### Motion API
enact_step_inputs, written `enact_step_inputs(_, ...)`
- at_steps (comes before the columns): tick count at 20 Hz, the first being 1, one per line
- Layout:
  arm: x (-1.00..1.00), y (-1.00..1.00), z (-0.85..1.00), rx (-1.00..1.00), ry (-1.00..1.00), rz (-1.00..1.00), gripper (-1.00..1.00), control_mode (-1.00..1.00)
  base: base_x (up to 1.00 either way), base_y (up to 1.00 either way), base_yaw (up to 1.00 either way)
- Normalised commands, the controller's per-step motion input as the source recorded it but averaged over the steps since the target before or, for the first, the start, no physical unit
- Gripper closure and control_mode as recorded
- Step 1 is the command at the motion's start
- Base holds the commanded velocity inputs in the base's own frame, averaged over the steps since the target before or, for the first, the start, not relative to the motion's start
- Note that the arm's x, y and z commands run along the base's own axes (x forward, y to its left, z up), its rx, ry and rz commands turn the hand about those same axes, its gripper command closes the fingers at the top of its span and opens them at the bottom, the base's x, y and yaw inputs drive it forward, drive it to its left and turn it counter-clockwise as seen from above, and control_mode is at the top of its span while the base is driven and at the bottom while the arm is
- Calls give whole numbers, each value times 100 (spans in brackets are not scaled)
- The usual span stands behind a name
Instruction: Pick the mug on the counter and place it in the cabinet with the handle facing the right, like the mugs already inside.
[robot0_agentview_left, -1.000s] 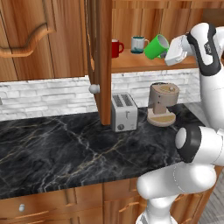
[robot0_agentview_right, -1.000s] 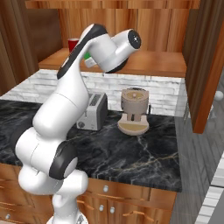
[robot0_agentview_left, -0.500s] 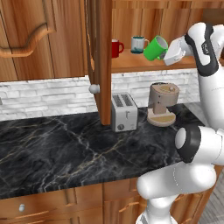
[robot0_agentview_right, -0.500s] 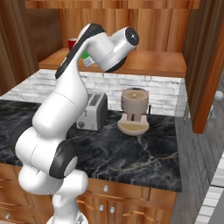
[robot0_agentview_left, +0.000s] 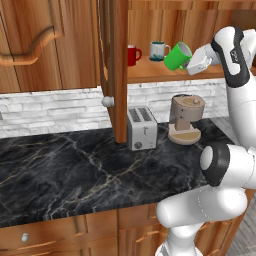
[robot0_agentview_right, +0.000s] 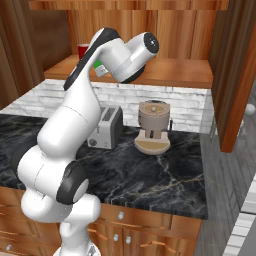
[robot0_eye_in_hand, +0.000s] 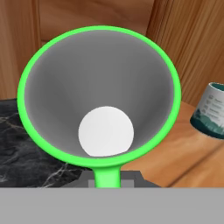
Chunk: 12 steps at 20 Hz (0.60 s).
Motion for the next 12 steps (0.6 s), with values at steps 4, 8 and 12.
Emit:
enact_step_inputs(4,10,14,1,0,0,-1,100,-100,0,0,0)
enact_step_inputs(8,2,8,1,-1,3,0,100,-100,0,0,0)
enact_step_inputs(12,0,2,0,-2,7,0,100,-100,0,0,0)
